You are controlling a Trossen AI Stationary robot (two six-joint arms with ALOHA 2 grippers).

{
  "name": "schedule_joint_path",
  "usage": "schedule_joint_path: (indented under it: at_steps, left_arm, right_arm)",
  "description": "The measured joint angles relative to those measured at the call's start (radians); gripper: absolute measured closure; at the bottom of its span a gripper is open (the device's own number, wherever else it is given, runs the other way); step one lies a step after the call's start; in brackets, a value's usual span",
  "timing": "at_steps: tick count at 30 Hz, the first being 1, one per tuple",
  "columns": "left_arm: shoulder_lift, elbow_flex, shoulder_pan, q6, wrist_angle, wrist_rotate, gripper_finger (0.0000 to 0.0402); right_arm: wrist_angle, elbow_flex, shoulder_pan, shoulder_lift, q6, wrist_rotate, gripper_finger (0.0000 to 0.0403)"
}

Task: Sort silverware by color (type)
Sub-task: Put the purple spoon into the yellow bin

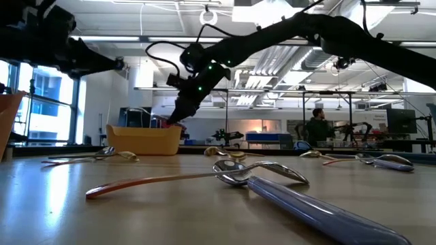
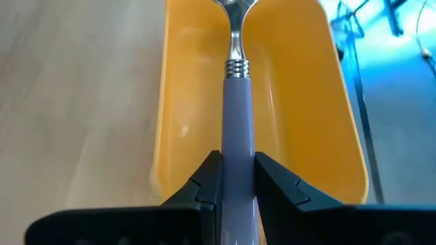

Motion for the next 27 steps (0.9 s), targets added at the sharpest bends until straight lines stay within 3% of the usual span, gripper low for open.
schedule_joint_path:
  at_steps: [4, 9, 15, 22, 27]
  left_arm:
    - [0.069, 0.109, 0.003, 0.036, -0.134, -0.088, 0.0339]
    - [0.220, 0.158, 0.036, 0.015, -0.102, -0.041, 0.0287]
    - [0.476, 0.213, 0.103, 0.042, -0.011, -0.154, 0.0232]
    - [0.679, 0.230, 0.117, 0.393, 0.280, -0.334, 0.0201]
    - [0.783, 0.229, 0.116, 0.553, 0.341, -0.429, 0.0200]
  right_arm:
    - [-0.034, 0.002, 0.005, -0.039, -0.011, 0.009, 0.0355]
    - [-0.102, 0.016, 0.009, -0.081, -0.005, 0.009, 0.0354]
    - [-0.148, 0.015, 0.035, -0.112, -0.003, 0.009, 0.0354]
    - [-0.173, 0.016, 0.054, -0.130, 0.025, 0.008, 0.0354]
    - [-0.171, 0.016, 0.056, -0.131, 0.050, -0.033, 0.0354]
